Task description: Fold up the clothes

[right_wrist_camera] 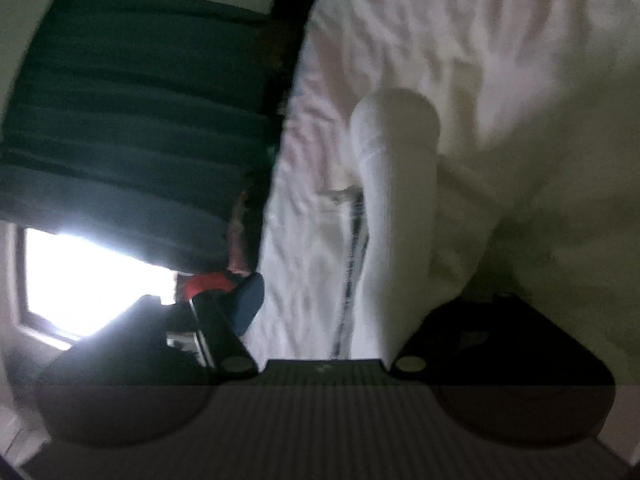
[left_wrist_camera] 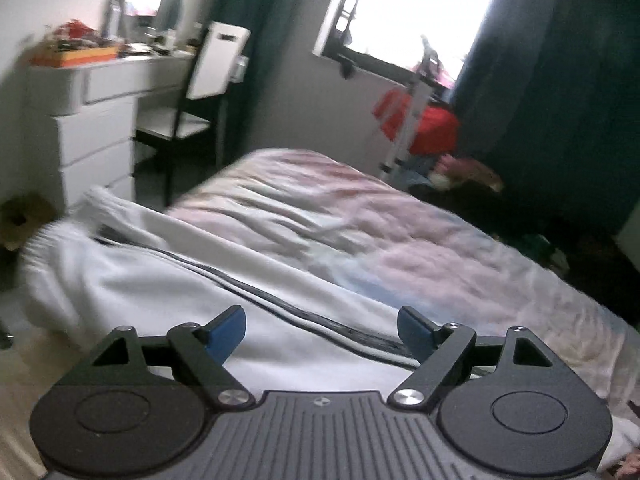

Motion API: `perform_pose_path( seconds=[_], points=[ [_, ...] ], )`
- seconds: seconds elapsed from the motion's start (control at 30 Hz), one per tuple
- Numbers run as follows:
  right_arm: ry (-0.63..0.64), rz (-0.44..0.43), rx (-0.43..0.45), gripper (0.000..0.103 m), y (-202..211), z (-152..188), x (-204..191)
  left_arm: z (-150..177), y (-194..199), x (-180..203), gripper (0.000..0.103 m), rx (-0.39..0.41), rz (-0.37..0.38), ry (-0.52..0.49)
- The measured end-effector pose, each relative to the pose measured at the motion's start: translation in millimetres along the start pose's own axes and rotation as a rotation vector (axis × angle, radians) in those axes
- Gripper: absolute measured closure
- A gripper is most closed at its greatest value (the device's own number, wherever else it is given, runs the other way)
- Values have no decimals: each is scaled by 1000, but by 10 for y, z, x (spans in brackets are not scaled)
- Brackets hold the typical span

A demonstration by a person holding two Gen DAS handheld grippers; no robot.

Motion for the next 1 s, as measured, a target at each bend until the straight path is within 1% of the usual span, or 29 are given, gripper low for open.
perform_pose_path(
  seconds=[0.07, 0.1, 0.17, 0.2, 0.27, 0.37, 0.4, 0.47, 0.53, 0.63, 0.67, 0.7, 0.73, 0.77, 0.8, 0.87, 1.0],
  points=[
    [-7, 48, -11, 31, -47, 5, 93, 184, -113, 196, 18, -14, 28, -23],
    [-13, 65, -20, 33, -82, 14, 131, 286, -179, 281, 18, -23, 36, -39],
    [-27, 69, -38, 33, -144, 34, 161, 480, -311, 389, 18, -43, 38, -66],
    [-28, 63, -41, 31, -157, 35, 154, 559, -373, 422, 18, -50, 37, -81],
    [-30, 17, -39, 30, -177, 31, 82, 709, -481, 487, 18, -56, 37, -127],
    [-26, -115, -18, 30, -167, 8, -156, 906, -624, 518, 18, -73, 35, -197],
    [-10, -145, -14, 30, -162, 10, -227, 972, -668, 515, 18, -83, 33, -220],
    [32, -166, -11, 30, -166, 24, -298, 1077, -734, 489, 16, -88, 37, -253],
    [81, -112, -13, 30, -206, 49, -250, 1186, -775, 475, 15, -88, 48, -282],
    [89, 0, -28, 31, -210, 30, 27, 1299, -813, 464, 13, -82, 53, -335],
    [78, 13, -23, 34, -220, 10, 81, 1320, -813, 475, 12, -77, 50, -348],
    [75, 29, -21, 42, -235, -3, 124, 1338, -812, 486, 11, -72, 46, -361],
    [99, 49, -26, 49, -259, 2, 144, 1341, -811, 494, 11, -71, 41, -371],
    [147, 75, -37, 70, -287, 17, 152, 1344, -809, 501, 11, -70, 36, -379],
    [210, 98, -51, 88, -310, 35, 146, 1339, -803, 497, 11, -70, 33, -376],
    [318, 111, -61, 90, -324, 61, 81, 1322, -779, 491, 11, -71, 32, -367],
    [505, 83, -9, 91, -193, 149, -213, 1268, -745, 486, 11, -77, 31, -348]
  ],
)
Point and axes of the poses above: each gripper's, at about its wrist camera, not at the fingertips, and y roughly against the way its jaws point, x to its right, z to its underside, the point moved 8 cm from there along -y, roughly the way its jaws point, and after that the axes turned 14 degrees about x, right-handed, at the moved point
